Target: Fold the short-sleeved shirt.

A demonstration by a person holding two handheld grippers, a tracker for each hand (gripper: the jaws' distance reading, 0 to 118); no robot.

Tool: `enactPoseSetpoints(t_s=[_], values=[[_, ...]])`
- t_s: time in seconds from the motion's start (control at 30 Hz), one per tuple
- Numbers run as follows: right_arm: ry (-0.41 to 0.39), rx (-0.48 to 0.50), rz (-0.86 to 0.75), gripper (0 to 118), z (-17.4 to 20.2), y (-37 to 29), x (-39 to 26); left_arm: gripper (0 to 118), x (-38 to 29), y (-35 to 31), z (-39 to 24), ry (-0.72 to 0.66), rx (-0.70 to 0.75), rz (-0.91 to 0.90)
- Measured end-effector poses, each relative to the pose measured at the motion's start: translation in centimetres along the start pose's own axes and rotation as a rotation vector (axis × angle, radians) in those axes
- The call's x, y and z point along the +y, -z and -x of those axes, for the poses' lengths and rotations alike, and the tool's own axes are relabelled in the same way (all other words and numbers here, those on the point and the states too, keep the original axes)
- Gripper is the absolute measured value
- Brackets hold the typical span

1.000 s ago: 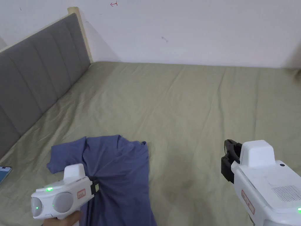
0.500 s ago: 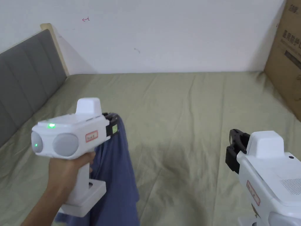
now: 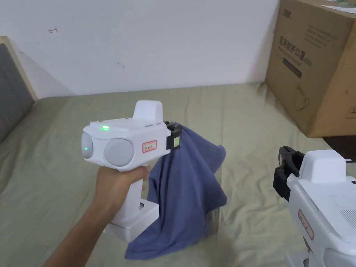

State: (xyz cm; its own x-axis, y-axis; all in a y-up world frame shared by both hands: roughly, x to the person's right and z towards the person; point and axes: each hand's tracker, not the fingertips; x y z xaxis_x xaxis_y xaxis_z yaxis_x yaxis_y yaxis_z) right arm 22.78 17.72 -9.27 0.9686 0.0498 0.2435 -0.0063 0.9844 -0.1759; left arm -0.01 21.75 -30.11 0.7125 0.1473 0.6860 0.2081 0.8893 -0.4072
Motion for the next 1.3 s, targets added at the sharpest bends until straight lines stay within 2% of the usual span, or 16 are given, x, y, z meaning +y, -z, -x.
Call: enactPoseSetpoints(t_s=[0.27, 0.57, 0.77, 0.83, 0.9, 0.97, 1.0, 1.03, 1.17, 1.3], values=[[0.012, -0.024, 0.027, 0, -0.9, 0.2, -0.9, 0, -7.2, 5.4, -1.1, 0.018, -0.046, 0.244], [0.01, -0.001, 0.076, 0, -0.6, 1.3, -2.3, 0, -16.6, 12.0, 0.2, 0.053, 0.071, 0.536], [0.006, -0.01, 0.11, 0, -0.6, 1.4, -3.0, 0, -20.2, 14.7, 0.2, 0.036, 0.1, 0.589], [0.005, -0.014, 0.113, 0, -0.7, 1.3, -2.9, 14, -20.1, 14.4, 0.0, 0.05, 0.12, 0.58], [0.009, -0.024, 0.108, 0, -0.6, 1.1, -2.8, 44, -19.4, 13.6, -0.3, 0.072, 0.172, 0.551], [0.016, -0.034, 0.1, 0, -0.6, 1.0, -2.5, 85, -18.3, 12.4, -0.4, 0.075, 0.237, 0.512], [0.019, -0.036, 0.096, 0, -0.6, 0.9, -2.3, 98, -17.6, 11.6, -0.3, 0.053, 0.249, 0.481], [0.023, -0.039, 0.09, 0, -0.6, 0.9, -2.1, 106, -16.9, 10.7, -0.2, 0.021, 0.241, 0.452], [0.03, -0.048, 0.054, 0, -0.2, 0.4, -0.9, 107, -12.6, 5.9, 2.5, -0.08, 0.181, 0.306], [0.035, -0.045, 0.019, 0, 0.2, 0.0, 0.2, 107, -9.0, 0.3, 2.6, -0.054, 0.221, 0.083]])
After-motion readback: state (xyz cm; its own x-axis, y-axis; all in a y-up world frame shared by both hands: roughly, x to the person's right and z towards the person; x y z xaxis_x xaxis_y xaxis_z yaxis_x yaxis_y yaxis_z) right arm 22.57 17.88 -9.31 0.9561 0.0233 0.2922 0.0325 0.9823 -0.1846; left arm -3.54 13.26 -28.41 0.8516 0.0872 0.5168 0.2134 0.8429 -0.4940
